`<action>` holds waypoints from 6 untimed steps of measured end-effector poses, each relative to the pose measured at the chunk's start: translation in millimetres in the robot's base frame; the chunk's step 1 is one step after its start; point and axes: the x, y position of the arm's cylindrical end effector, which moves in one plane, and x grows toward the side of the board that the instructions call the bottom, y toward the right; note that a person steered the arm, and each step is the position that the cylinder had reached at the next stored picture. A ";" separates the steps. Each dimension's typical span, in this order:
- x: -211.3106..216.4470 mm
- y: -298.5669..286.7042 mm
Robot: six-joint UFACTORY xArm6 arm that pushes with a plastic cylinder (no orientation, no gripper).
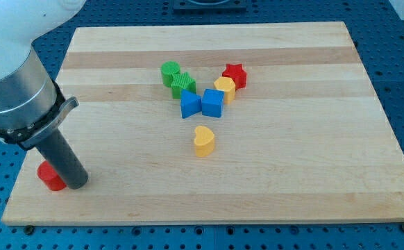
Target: Place the arm parallel diagonally to the green circle
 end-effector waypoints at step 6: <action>-86.9 52.0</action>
